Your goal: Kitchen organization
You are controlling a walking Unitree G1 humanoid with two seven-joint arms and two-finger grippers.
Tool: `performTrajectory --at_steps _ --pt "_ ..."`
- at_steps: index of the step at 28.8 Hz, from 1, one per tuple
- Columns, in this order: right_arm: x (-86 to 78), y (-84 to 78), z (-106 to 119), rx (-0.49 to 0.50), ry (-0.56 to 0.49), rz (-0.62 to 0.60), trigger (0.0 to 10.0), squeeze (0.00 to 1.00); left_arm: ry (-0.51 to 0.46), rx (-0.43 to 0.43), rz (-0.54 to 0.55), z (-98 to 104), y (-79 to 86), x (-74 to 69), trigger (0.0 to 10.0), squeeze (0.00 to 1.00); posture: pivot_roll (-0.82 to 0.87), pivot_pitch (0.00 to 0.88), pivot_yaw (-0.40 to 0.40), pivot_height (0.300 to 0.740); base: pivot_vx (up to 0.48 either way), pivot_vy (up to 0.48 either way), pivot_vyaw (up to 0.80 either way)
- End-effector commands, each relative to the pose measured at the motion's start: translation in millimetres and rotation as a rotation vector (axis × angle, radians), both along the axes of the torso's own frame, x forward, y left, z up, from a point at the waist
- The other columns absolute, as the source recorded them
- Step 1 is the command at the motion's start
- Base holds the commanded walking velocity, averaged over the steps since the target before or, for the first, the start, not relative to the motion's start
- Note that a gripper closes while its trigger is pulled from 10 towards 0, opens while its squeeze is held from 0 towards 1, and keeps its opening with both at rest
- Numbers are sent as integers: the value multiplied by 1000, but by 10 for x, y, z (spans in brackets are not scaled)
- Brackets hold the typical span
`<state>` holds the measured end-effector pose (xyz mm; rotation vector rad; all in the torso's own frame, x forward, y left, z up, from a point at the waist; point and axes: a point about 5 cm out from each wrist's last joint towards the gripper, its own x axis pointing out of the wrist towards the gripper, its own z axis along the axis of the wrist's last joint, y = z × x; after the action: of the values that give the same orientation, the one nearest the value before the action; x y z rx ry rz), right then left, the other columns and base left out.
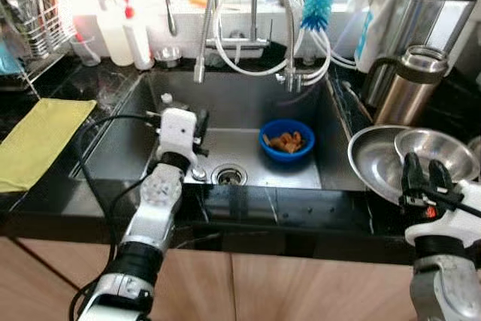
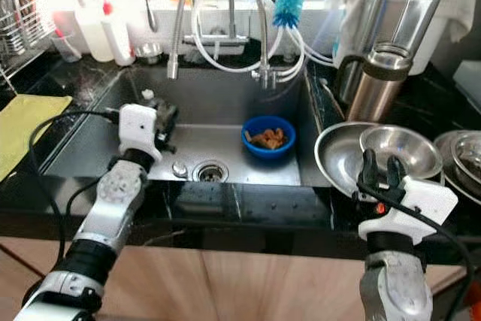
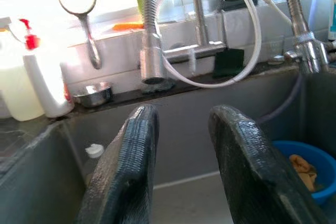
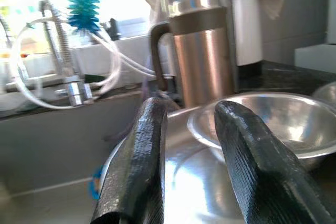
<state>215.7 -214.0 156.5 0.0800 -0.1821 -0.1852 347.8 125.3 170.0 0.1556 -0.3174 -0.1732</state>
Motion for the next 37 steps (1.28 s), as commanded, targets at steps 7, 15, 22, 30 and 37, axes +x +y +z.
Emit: performTrajectory --at_steps 7,15,22,30,37 --pt "23 -16 119 7 -10 -12 10000 0 -11 -18 7 75 20 14 10000 0 -34 38 8 740 0 0 0" --pt "37 -78 121 22 -5 -52 10000 0 -1 -5 -26 67 -17 24 10000 0 -29 38 18 740 0 0 0" --pt "44 -108 97 23 2 -66 10000 0 28 30 -24 -21 52 35 10000 0 -26 30 23 740 0 0 0" --pt "26 -112 70 24 9 -75 10000 0 32 55 -18 -40 143 18 10000 0 -24 27 30 740 0 0 0" --pt "37 -85 68 20 3 -67 10000 0 -46 75 -39 205 245 16 10000 0 -28 12 46 740 0 0 0"
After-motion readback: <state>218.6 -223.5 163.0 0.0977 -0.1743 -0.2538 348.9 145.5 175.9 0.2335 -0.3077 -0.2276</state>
